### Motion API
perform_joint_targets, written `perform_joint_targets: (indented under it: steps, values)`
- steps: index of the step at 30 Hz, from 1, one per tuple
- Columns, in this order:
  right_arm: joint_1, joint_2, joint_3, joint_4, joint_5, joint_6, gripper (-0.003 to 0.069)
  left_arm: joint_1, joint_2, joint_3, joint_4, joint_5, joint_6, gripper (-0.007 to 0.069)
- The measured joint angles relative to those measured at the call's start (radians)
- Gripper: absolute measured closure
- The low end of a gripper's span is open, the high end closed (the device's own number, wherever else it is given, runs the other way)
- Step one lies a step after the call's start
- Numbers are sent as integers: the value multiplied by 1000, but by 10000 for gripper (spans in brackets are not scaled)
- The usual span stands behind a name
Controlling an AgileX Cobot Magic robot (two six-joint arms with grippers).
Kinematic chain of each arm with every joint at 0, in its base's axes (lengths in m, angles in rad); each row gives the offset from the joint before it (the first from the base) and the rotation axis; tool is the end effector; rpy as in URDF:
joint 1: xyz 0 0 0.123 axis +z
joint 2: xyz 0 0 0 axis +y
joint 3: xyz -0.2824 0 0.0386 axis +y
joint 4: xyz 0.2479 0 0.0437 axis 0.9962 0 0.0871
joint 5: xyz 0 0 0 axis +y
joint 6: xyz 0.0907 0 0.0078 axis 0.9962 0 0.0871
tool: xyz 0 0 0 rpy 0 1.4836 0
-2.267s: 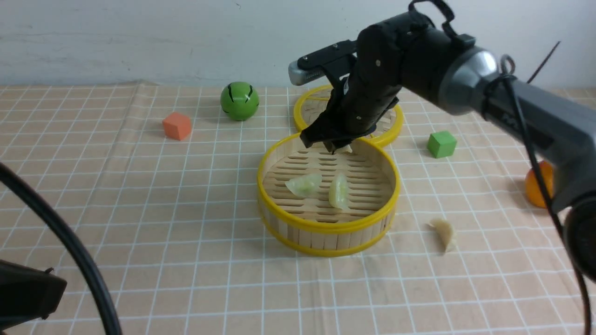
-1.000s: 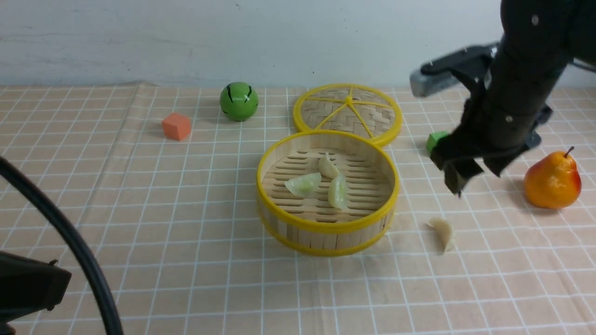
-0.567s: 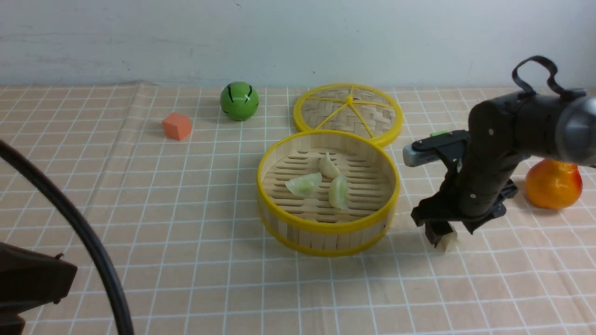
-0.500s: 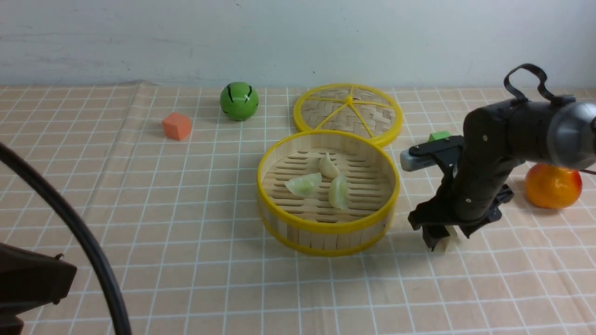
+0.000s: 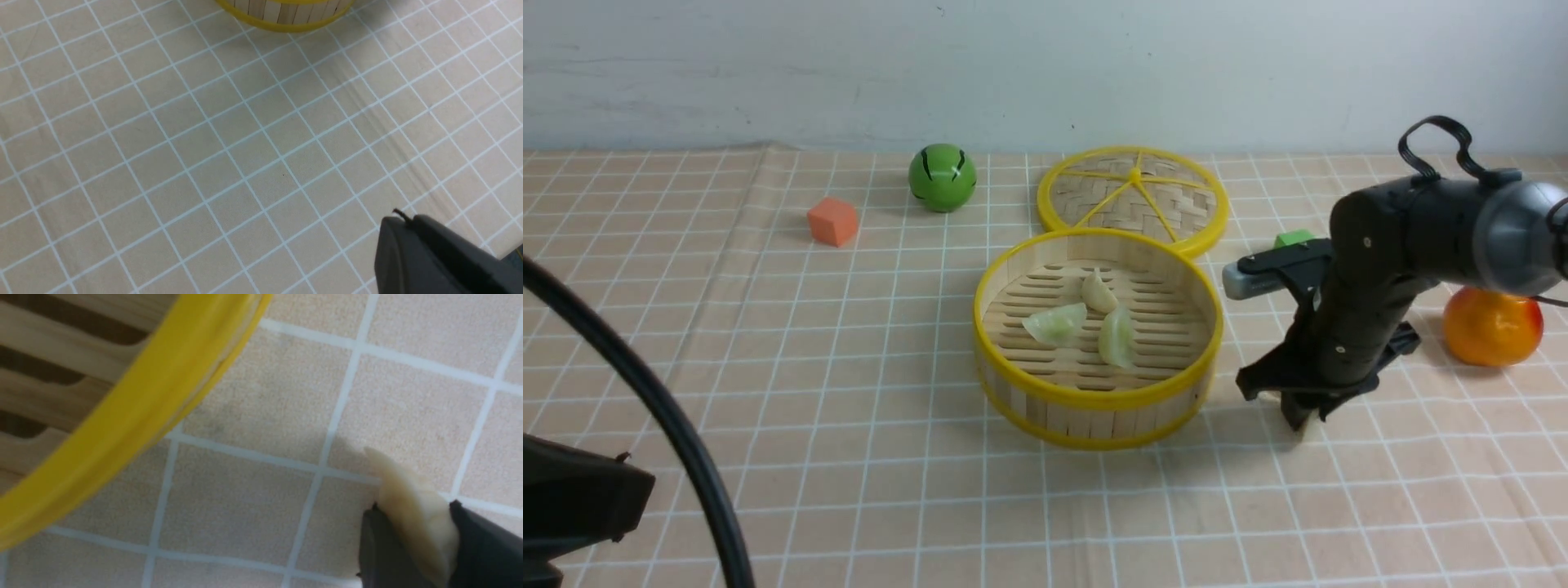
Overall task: Put the dumplings into the steamer on the table with the brown tablecloth.
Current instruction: 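Place the dumpling in the bamboo steamer basket with the right gripper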
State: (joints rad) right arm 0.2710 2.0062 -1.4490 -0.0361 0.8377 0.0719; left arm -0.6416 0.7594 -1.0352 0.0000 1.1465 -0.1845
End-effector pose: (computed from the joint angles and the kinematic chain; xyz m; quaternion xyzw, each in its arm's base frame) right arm 0.3968 0.1077 0.1809 -0.1087 0.9853 0.0077 0.1318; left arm 0.0904 -0.0675 0.3906 0.2092 0.8995 -0.1540 0.3513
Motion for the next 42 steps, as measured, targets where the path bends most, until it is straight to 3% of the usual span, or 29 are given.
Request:
perform_joint_targets:
  steps: [4, 8, 15, 24, 30, 34, 38, 42]
  values:
    - [29, -43, -104, -1, 71, -4, 463, 0, 0, 0, 0, 15, 0, 610]
    - [135, -62, -296, 36, 137, -52, 463, 0, 0, 0, 0, 18, 0, 607]
    - [262, 54, -421, 57, 138, -88, 463, 0, 0, 0, 0, 19, 0, 605]
    - [299, 195, -430, 64, 92, -111, 461, 0, 0, 0, 0, 19, 0, 605]
    - [299, 202, -433, 60, 65, -113, 284, 0, -1, 4, 0, 17, 0, 603]
    - [299, 181, -433, 78, 132, -113, 216, 0, -60, 83, -11, -49, 0, 602]
    - [299, 117, -432, 107, 220, -133, 246, 0, -180, 232, -15, -196, -4, 596]
    - [299, -10, -410, 146, 254, -214, 383, 0, -363, 402, -15, -392, -43, 593]
